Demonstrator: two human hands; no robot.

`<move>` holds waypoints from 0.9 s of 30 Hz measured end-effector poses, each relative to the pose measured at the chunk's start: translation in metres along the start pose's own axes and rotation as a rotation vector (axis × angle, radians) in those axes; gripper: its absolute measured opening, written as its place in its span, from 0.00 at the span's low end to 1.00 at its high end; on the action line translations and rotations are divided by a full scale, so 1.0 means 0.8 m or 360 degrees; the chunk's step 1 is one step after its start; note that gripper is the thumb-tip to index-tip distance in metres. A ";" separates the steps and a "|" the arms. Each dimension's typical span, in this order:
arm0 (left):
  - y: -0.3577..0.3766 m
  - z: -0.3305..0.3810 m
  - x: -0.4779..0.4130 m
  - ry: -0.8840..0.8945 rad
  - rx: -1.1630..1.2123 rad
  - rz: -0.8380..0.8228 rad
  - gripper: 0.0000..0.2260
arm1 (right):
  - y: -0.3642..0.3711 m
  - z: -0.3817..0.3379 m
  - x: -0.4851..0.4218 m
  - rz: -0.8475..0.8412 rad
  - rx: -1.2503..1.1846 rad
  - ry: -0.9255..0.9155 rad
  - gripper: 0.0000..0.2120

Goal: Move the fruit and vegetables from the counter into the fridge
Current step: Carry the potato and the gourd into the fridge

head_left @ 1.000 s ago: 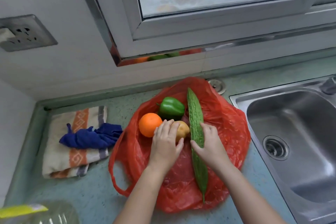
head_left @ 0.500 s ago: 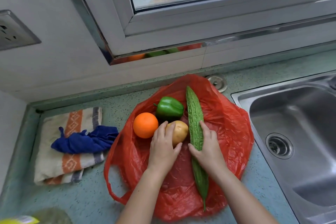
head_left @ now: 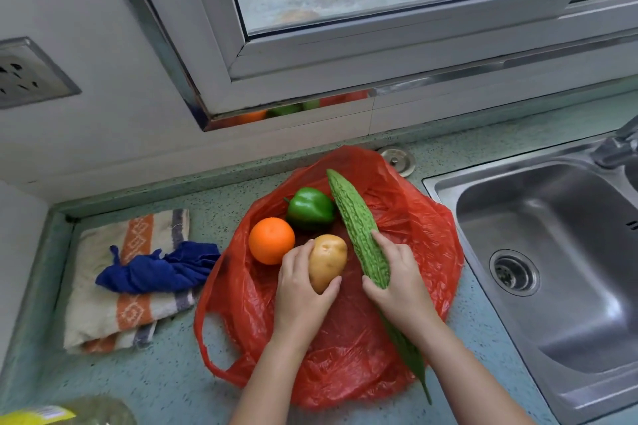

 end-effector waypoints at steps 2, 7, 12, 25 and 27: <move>-0.008 0.009 0.009 -0.0024 0.0054 0.0030 0.30 | -0.011 -0.006 0.009 0.0023 0.0027 -0.0045 0.35; -0.029 0.041 0.032 -0.0020 0.0173 0.0083 0.28 | -0.039 -0.016 0.037 0.0061 0.0069 -0.0092 0.33; -0.042 0.080 0.060 0.0083 0.0255 0.0089 0.28 | -0.070 -0.016 0.077 0.0124 0.0055 -0.0077 0.33; 0.016 0.178 0.139 0.0344 0.0504 -0.0135 0.29 | -0.176 0.056 0.236 0.0438 -0.0150 0.0168 0.31; 0.033 0.205 0.154 0.0406 0.0526 -0.0212 0.29 | -0.199 0.069 0.262 0.0502 -0.0159 0.0197 0.31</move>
Point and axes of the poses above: each hand's wrist, its own x-axis away from the middle knuckle, its own y-axis out of the palm, z = x × y, the point moved 5 cm from there along -x, towards the middle knuckle, and after that the axes turned 12 degrees about y, right-handed, at the moved point
